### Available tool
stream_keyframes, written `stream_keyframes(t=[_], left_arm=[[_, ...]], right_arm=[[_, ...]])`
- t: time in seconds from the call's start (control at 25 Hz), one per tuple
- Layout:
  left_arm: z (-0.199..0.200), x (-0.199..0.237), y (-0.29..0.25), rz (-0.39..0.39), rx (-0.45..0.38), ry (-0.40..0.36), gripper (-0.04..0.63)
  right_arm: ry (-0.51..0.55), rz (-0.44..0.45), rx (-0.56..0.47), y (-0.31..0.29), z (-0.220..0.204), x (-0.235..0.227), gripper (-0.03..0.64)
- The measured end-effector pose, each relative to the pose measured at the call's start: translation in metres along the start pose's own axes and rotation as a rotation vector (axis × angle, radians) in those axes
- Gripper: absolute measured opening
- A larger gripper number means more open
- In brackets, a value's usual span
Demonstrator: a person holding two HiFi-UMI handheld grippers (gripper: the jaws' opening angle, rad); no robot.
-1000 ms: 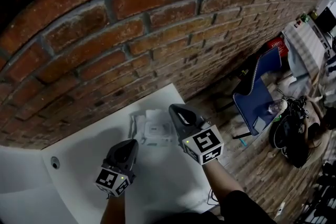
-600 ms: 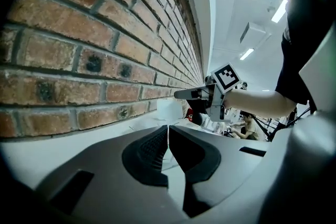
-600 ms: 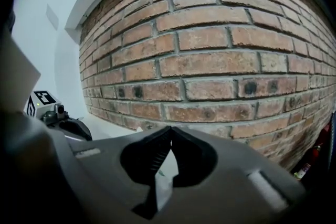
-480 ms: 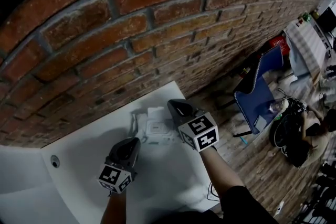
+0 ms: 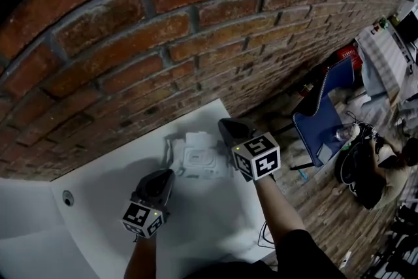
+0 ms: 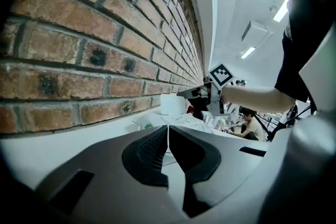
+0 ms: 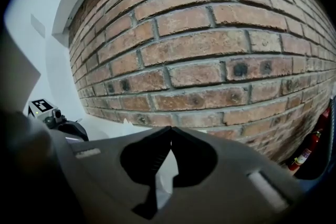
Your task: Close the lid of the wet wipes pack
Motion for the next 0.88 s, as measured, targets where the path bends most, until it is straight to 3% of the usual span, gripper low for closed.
stream_keyframes(t=[0.88], left_arm=[[-0.008, -0.006, -0.001, -0.006, 0.027, 0.010, 0.005]], right_arm=[[-0.016, 0.147, 0.005, 0.002, -0.013, 0.035, -0.002]])
Point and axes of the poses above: the fingertips, and each gripper's own axes: y backward along the fingers, x to its left, z out of its top, the point moved 2 cm from there along y, backward along the fingers, and after that the axes turned 13 degrees about z, right-handed, at the moved point
